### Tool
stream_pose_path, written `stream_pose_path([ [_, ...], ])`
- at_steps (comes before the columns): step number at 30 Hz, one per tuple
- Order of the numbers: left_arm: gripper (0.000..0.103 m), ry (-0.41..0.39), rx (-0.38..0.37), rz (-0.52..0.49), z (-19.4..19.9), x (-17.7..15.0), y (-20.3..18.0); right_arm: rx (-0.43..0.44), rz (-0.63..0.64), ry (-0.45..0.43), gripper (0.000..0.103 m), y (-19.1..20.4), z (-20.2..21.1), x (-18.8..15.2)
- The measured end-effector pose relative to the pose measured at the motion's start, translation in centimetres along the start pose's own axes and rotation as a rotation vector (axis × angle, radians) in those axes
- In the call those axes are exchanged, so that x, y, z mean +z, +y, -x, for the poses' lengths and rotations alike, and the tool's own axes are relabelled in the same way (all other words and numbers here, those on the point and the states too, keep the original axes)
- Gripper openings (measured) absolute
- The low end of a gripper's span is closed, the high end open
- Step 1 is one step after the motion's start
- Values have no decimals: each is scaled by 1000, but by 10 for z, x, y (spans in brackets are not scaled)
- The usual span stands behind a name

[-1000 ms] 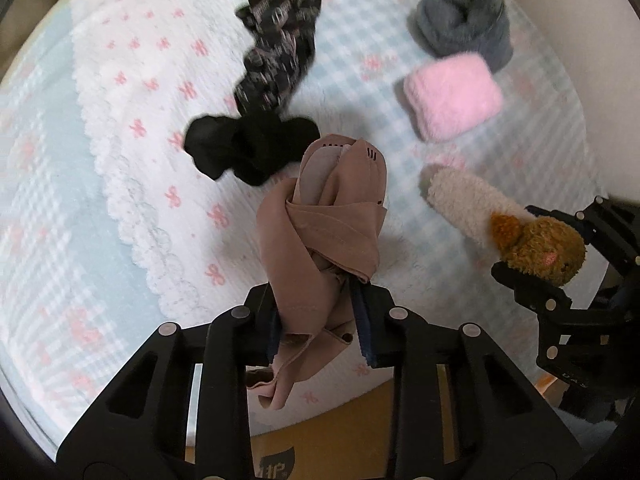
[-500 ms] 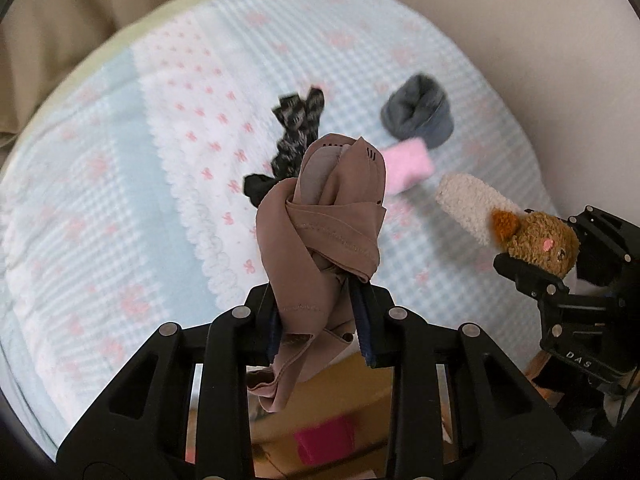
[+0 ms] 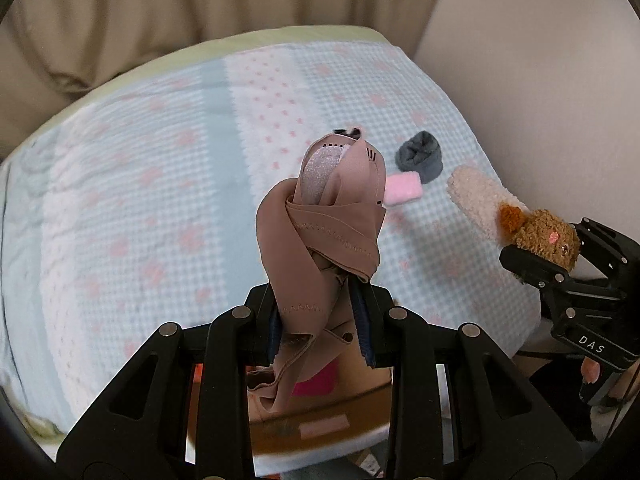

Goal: Organize soft objects
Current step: 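Carry the beige cloth and brown plush into the box and release both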

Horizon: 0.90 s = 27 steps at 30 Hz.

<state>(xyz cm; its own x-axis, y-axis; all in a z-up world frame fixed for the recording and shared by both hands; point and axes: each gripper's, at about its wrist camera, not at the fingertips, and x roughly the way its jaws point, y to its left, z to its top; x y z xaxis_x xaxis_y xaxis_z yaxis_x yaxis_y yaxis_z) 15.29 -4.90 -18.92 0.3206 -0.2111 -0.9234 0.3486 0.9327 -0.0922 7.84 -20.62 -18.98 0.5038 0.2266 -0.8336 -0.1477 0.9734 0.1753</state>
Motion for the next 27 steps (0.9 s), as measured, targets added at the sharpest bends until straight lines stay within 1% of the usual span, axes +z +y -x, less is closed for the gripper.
stream_pose_path([
  [4, 27, -19, 9, 54, 26, -30, 20, 26, 6, -4, 42, 33, 9, -9],
  [9, 27, -32, 4, 109, 51, -76, 51, 31, 11, 8, 42, 78, 12, -27],
  [12, 27, -22, 3, 133, 54, -101, 68, 26, -11, 29, 42, 101, 10, -40],
  [18, 27, 17, -15, 160, 46, -147, 101, 9, -92, 77, 42, 131, -6, -63],
  [22, 27, 46, -20, 143, 34, -166, 112, -19, -138, 113, 42, 143, -25, -78],
  [27, 27, 100, -39, 142, 3, -181, 123, -68, -210, 161, 42, 146, -54, -93],
])
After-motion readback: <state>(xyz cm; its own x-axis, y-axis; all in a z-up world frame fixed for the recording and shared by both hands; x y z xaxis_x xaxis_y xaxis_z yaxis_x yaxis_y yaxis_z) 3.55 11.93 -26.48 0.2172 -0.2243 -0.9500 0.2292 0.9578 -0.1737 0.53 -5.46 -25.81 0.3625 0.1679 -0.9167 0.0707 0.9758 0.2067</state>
